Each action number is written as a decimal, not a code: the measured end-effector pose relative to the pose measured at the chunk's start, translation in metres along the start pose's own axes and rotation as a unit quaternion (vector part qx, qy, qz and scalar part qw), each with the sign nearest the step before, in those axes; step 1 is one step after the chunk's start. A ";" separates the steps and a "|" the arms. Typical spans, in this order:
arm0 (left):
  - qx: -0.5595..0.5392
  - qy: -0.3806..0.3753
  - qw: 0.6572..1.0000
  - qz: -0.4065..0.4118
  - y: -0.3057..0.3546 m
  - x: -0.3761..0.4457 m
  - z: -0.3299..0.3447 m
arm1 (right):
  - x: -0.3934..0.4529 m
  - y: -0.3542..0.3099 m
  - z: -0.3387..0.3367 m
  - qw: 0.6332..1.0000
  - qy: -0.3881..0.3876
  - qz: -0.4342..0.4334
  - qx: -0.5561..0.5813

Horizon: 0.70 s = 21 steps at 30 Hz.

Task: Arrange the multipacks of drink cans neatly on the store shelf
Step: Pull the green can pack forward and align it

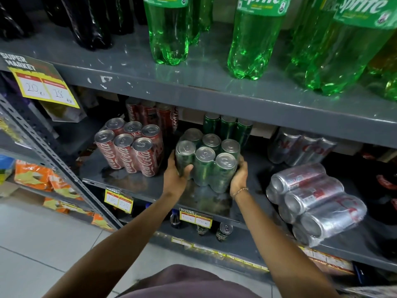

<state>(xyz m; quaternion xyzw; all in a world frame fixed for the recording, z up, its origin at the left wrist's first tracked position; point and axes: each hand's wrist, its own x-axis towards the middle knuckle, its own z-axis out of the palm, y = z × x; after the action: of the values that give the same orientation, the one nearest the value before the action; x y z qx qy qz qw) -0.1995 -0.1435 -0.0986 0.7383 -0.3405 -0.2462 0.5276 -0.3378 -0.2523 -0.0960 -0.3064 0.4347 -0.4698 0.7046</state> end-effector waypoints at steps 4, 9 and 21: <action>-0.055 0.081 0.994 -0.051 0.018 -0.015 0.019 | -0.009 0.009 -0.009 0.996 0.028 -0.077 -0.041; -0.072 -0.115 0.991 -0.008 0.008 -0.062 0.060 | -0.014 -0.012 -0.012 0.986 -0.088 -0.012 -0.142; 0.023 -0.102 0.994 0.010 0.003 0.008 -0.018 | -0.112 0.053 0.010 0.965 0.034 -0.122 -0.231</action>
<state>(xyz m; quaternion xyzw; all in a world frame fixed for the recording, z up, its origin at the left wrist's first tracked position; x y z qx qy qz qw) -0.1820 -0.1397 -0.0904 0.7179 -0.4058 -0.3066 0.4752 -0.3283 -0.1285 -0.1001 -0.4952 0.5150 -0.4490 0.5366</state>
